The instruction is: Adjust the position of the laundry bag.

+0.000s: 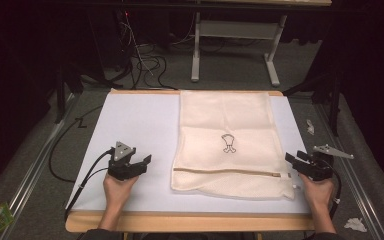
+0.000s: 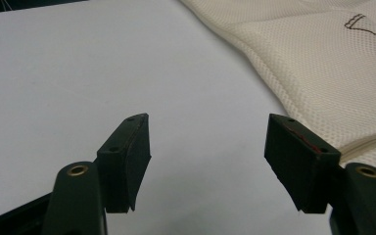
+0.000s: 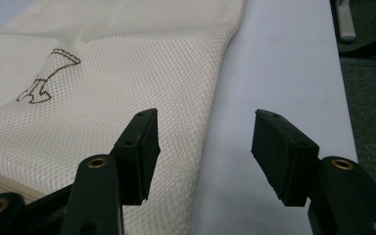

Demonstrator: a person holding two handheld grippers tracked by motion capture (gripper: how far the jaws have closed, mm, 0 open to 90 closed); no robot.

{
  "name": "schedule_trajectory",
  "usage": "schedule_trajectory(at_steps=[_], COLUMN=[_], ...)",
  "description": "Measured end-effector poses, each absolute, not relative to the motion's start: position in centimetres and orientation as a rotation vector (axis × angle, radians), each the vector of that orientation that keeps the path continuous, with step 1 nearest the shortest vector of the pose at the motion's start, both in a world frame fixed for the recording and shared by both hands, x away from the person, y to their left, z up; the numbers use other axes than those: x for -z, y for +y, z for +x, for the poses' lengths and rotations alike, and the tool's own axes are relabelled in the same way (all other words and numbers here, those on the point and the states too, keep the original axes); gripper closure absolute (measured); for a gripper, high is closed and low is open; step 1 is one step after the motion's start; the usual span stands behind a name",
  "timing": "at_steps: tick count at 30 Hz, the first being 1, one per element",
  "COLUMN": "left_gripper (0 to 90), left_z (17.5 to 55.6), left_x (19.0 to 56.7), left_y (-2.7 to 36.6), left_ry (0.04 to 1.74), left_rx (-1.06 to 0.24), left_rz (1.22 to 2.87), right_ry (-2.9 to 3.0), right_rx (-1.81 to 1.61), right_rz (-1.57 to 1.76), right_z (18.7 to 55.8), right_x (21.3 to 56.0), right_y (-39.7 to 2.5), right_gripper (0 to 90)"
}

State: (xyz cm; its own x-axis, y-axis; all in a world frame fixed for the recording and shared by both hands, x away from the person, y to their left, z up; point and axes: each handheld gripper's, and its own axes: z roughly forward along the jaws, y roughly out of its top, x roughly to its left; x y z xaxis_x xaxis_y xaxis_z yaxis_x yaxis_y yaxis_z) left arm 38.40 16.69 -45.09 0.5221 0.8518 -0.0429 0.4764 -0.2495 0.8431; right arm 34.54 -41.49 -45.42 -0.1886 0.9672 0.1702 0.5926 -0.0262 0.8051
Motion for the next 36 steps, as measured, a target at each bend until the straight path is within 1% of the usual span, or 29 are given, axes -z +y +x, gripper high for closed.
schedule_trajectory(at_steps=[2, 6, 8, 10, 13, 15, 18, 20, 22, 26, 28, 31, 36], left_gripper=[34.0, 33.2, 32.5, 31.4, 31.9, 32.8, 33.3, 33.6, 34.0, 33.8, 33.5, 33.4, 33.5], left_z=[38.3, 38.1, 38.3, 38.3, 38.4, 38.7, 38.8, 39.4, 39.6, 40.2, 40.9, 41.1, 41.8], left_x=[44.9, 44.7, 44.7, 44.5, 44.5, 44.4, 44.4, 44.7, 44.8, 45.0, 45.2, 45.3, 45.6], left_y=[16.1, 14.8, 14.1, 13.0, 12.4, 11.0, 10.3, 9.0, 8.6, 7.3, 7.0, 6.7, 6.1], left_ry=[1.085, 1.075, 1.076, 1.058, 1.052, 1.037, 1.033, 1.047, 1.050, 1.054, 1.087, 1.090, 1.122], left_rx=[-0.518, -0.508, -0.474, -0.463, -0.438, -0.415, -0.405, -0.362, -0.347, -0.347, -0.320, -0.335, -0.318], left_rz=[1.900, 1.919, 1.939, 1.961, 1.968, 1.987, 2.000, 2.018, 2.026, 2.046, 2.030, 2.041, 2.057], right_ry=[1.812, 1.828, 1.834, 1.837, 1.842, 1.865, 1.882, 1.904, 1.922, 1.938, 1.944, 1.949, 1.955], right_rx=[-1.098, -1.087, -1.091, -1.090, -1.088, -1.077, -1.060, -1.042, -1.035, -1.016, -1.005, -0.991, -0.951], right_rz=[1.634, 1.640, 1.639, 1.625, 1.637, 1.646, 1.655, 1.670, 1.674, 1.662, 1.678, 1.681, 1.719], right_z=[34.5, 34.3, 34.2, 34.1, 34.2, 34.6, 34.9, 35.4, 35.6, 36.1, 36.7, 36.9, 37.5], right_x=[45.4, 45.2, 45.1, 45.0, 44.9, 45.0, 45.0, 44.9, 44.8, 44.6, 44.7, 44.8, 45.0], right_y=[-41.5, -41.5, -41.5, -41.3, -41.1, -40.9, -40.7, -40.3, -40.0, -39.5, -39.4, -39.3, -39.1], right_gripper=[45.6, 47.8, 47.9, 50.4, 50.9, 53.0, 54.2, 56.5, 57.3, 57.5, 57.4, 57.4, 56.8])
